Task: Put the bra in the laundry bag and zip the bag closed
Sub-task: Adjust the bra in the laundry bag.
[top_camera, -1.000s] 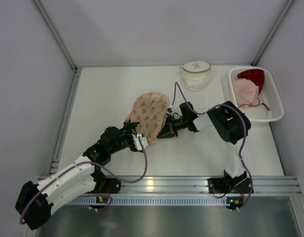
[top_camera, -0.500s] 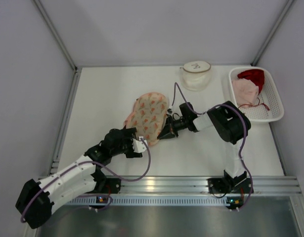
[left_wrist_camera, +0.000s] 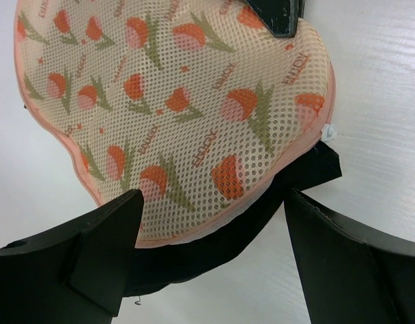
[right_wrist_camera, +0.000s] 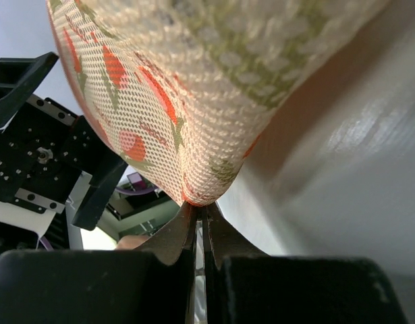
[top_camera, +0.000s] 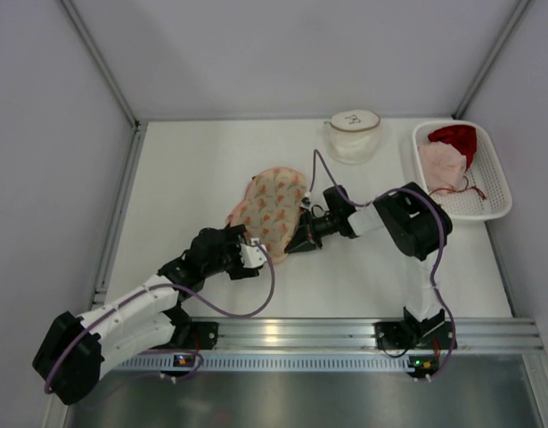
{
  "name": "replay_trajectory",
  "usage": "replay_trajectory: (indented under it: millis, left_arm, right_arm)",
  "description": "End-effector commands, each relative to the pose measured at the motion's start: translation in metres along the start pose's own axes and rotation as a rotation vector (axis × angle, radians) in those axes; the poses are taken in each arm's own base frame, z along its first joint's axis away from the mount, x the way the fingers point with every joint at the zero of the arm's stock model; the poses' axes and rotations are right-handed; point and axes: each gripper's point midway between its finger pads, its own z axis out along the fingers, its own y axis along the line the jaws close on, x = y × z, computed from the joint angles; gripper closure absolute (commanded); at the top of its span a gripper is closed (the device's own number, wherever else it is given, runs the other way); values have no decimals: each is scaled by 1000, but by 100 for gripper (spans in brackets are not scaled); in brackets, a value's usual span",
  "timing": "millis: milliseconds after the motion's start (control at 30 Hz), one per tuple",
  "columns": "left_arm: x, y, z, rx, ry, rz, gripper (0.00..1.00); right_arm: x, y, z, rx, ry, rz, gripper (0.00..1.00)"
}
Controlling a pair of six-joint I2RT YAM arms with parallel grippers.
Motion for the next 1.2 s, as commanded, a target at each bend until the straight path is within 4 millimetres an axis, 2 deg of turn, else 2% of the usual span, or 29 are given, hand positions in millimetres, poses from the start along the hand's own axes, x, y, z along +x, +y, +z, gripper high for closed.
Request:
replay_trajectory:
  millis: [0, 133, 300, 467, 567, 733, 867, 967, 1100, 1167]
  left_arm:
    - [-33, 19, -6, -54, -127, 3, 9]
    - [-42, 16, -15, -32, -161, 18, 9]
    - [-38, 14, -13, -20, -142, 31, 9]
    - [-17, 8, 0, -12, -79, 26, 10]
    - [-15, 14, 9, -47, -77, 15, 10]
    - [-24, 27, 20, -94, -114, -7, 10]
    - [-32, 29, 25, -93, -154, -3, 10]
    - [-37, 21, 31, -55, -194, 17, 10]
    - [-34, 8, 45, -13, -190, 42, 11]
    - [-38, 9, 49, -9, -187, 47, 12]
  right_arm:
    - [-2, 8, 1, -15, 21, -57, 100]
    - [-3, 8, 2, -14, 23, -56, 100]
    - [-2, 10, 2, -16, 26, -63, 100]
    - [1, 14, 3, -28, 38, -72, 100]
    - [4, 15, 3, -33, 49, -77, 100]
    - [10, 13, 6, -27, 77, -87, 100]
    - [13, 9, 8, -16, 98, -83, 100]
    - [15, 9, 11, -18, 111, -74, 100]
    - [15, 11, 15, -28, 120, -70, 100]
    - [15, 12, 15, -30, 121, -69, 100]
